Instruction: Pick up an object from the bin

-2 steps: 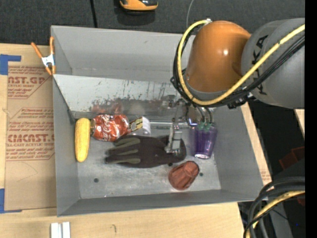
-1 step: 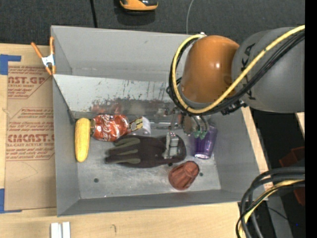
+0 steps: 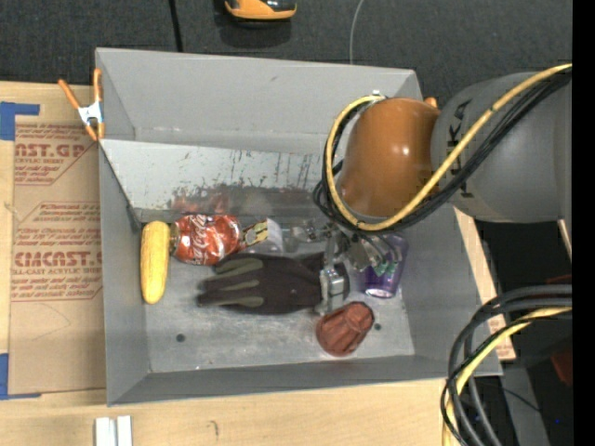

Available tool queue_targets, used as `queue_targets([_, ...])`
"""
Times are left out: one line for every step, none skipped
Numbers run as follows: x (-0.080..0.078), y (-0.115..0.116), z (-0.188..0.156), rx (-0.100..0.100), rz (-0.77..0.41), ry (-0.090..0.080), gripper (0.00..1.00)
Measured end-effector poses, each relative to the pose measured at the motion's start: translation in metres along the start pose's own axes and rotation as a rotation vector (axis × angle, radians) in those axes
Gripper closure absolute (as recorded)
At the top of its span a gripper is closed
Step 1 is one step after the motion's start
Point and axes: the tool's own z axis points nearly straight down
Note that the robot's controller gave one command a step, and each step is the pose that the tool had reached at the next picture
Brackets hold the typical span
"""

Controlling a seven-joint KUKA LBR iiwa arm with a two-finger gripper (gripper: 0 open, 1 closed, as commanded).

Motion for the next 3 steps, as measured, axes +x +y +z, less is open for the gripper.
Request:
queue_targets([-0.027,-0.014,0.075,-0.001,-0.171,0.0,1.0])
queue_targets([-0.027,-0.014,0.075,-0.001,-0.171,0.0,1.0])
queue_targets([-0.023,-0.023,-0.068,0.0,-0.184,-0.002,1.0])
